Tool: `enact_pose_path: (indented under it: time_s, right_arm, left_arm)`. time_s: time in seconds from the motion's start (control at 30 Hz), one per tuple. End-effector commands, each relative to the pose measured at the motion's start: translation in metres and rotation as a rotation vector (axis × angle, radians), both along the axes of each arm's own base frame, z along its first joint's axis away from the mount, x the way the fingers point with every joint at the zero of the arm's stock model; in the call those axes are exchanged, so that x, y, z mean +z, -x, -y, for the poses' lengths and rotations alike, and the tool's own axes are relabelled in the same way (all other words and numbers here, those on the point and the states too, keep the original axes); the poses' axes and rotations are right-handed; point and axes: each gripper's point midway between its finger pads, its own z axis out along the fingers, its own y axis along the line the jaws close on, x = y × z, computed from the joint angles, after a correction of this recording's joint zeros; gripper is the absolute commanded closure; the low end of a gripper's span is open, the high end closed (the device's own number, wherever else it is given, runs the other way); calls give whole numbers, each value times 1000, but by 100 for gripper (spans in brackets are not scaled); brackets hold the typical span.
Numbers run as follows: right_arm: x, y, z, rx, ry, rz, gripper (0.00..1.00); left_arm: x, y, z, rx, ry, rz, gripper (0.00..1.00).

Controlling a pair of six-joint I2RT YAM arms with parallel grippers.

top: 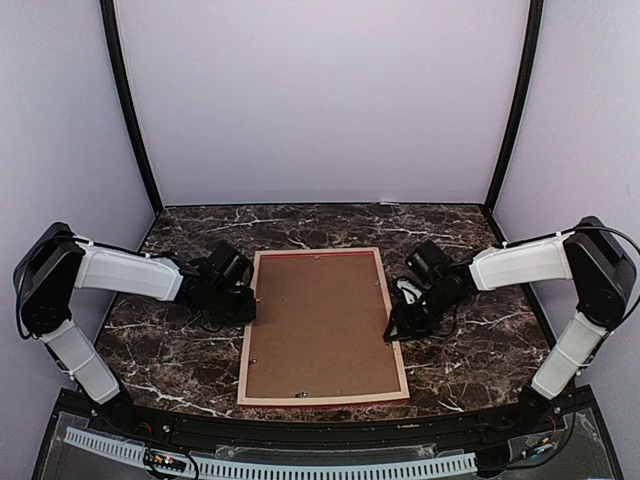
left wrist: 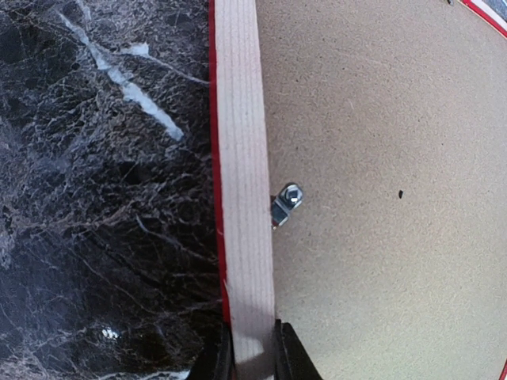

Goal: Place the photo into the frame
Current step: Press the fastener onto the backboard, then adjust the photo frame at the center of the board.

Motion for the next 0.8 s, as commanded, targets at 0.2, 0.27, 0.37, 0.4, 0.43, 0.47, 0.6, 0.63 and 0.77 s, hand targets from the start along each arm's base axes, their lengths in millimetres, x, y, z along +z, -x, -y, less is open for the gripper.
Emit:
enact_pose_path:
  time_s: [0.2, 0.27, 0.37, 0.4, 0.43, 0.47, 0.6, 0.63, 0.77]
  right_arm:
    - [-17, -27, 22, -66, 160, 85, 62]
    - [-18, -34, 25, -71, 197, 108, 63]
    - [-24, -41, 28, -61, 241, 125, 67]
    - [-26, -43, 29, -53, 252, 127, 69]
    - [-28, -44, 30, -45, 264, 133, 70]
    - [-29, -47, 32, -40, 281, 140, 71]
    - [-30, -54, 35, 14, 322, 177, 77]
    - [-30, -55, 35, 30, 331, 185, 78]
    - [-30, -57, 34, 122, 344, 214, 83]
  left_arm:
    - [-3, 27, 19, -71, 91, -96, 100]
    - [1, 27, 20, -73, 102, -90, 99]
    - [8, 25, 22, -81, 116, -73, 89]
    - [11, 24, 24, -85, 123, -64, 85]
    - [15, 23, 24, -91, 126, -55, 76]
    - [18, 21, 26, -94, 130, -46, 72]
    - [36, 15, 30, -117, 135, -6, 37]
    - [39, 14, 29, -124, 128, 3, 32]
    - [62, 0, 33, -163, 118, 54, 19]
